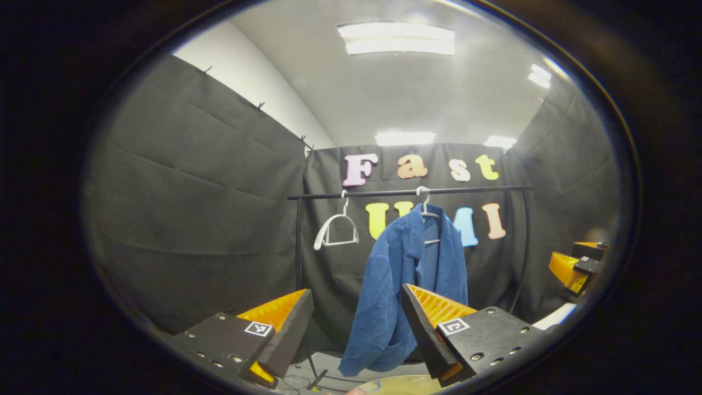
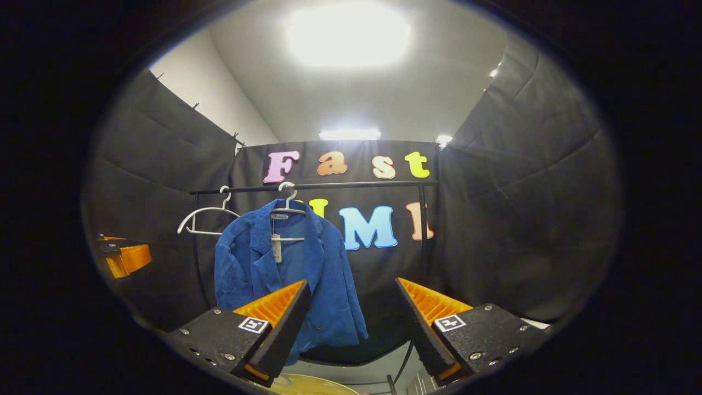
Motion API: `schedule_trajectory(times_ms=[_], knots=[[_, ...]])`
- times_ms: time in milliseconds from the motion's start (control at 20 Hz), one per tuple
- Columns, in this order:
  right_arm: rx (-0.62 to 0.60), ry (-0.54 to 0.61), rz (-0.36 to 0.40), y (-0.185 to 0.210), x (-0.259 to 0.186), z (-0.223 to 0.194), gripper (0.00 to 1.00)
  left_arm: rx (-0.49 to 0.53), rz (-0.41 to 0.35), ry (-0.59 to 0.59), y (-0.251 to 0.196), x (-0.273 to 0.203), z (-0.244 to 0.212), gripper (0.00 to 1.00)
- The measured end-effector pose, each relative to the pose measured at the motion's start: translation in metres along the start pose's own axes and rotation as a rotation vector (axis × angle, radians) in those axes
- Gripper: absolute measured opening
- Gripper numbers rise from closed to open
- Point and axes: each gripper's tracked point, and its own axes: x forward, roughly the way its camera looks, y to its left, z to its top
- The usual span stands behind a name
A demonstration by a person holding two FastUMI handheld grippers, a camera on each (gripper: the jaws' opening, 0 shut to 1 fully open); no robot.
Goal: Grasp the clothes on the hanger with both hands and then place them into the laundry hamper below.
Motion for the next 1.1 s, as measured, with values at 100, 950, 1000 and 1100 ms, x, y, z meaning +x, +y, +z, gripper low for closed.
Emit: schedule_trajectory(times_ms=[100,950,1000,1100], knots=[[0.018,0.008,0.002,-0.002,0.011,0.004,0.94,-0.007,-0.004,0.0,-0.008,0.01,0.002,0.93],[0.049,-0.047,0.17,0.018,0.183,0.045,0.94,-0.058,-0.069,0.026,-0.121,0.18,0.017,0.93],[0.058,-0.043,0.184,0.022,0.193,0.043,0.94,-0.058,-0.069,0.033,-0.126,0.188,0.013,0.93],[0.073,-0.035,0.207,0.03,0.213,0.039,0.94,-0.064,-0.069,0.049,-0.135,0.204,0.004,0.93]])
